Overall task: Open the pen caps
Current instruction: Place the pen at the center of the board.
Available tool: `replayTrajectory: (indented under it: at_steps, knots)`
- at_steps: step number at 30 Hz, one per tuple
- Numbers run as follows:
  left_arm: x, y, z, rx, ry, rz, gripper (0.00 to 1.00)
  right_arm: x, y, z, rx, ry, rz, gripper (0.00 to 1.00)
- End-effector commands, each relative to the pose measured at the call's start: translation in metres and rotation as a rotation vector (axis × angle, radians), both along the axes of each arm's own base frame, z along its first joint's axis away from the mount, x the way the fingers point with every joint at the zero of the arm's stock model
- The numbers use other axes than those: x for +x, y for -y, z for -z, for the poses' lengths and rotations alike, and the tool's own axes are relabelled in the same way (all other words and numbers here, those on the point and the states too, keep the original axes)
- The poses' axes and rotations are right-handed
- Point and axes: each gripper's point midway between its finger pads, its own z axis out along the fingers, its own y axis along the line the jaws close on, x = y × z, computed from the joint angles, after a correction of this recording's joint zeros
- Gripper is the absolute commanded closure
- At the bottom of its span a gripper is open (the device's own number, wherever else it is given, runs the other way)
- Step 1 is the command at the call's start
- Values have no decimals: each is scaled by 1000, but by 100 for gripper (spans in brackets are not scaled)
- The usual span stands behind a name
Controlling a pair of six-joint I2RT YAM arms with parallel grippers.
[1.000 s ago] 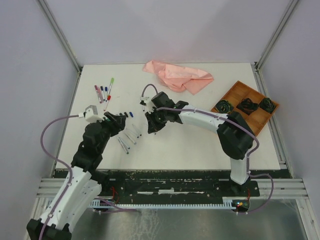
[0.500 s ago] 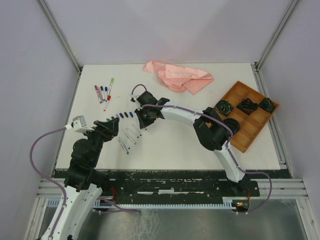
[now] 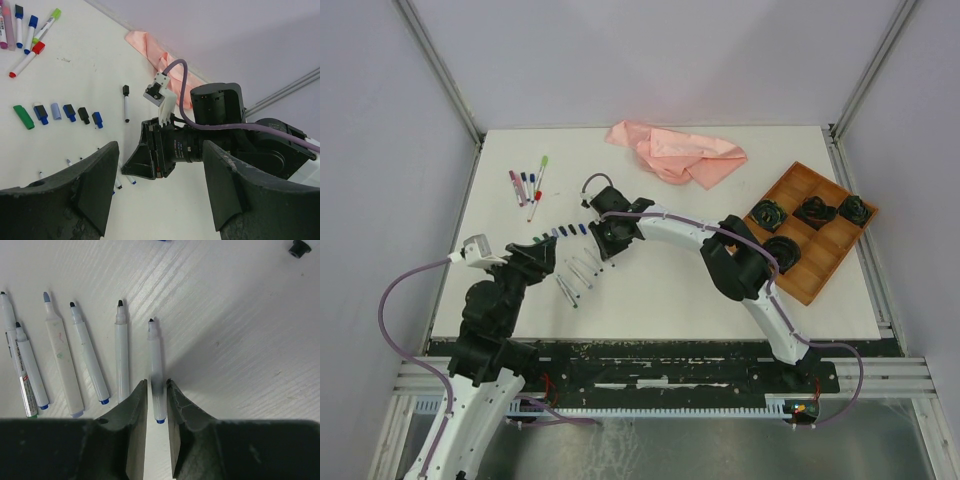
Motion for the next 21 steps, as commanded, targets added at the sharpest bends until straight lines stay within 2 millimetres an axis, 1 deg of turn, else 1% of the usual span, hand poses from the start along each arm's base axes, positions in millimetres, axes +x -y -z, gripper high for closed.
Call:
replayTrajectory:
  at_steps: [1, 3, 7, 11, 14, 15, 18, 21]
  knots:
    - [0, -3, -5, 34, 31, -10, 26, 5, -4, -5, -9, 20, 24, 68]
    - [1, -3, -2, 36, 24, -11, 26, 6, -6, -4, -7, 16, 25, 66]
    - [1, -3, 1, 35, 18, -8, 26, 6, -7, -7, -1, 14, 20, 66]
    - [1, -1, 1, 30, 18, -2, 26, 8, -10, -20, 21, 26, 10, 66]
    - [1, 0, 2, 26, 15, 2, 26, 12, -11, -40, 47, 56, 4, 65]
    - [2, 0, 2, 25, 14, 4, 26, 12, -11, -42, 51, 61, 1, 65]
    - [3, 4, 2, 22, 16, 19, 26, 15, -9, -69, 89, 96, -13, 64]
    - [7, 10, 2, 14, 22, 45, 26, 15, -3, -93, 128, 121, -38, 64]
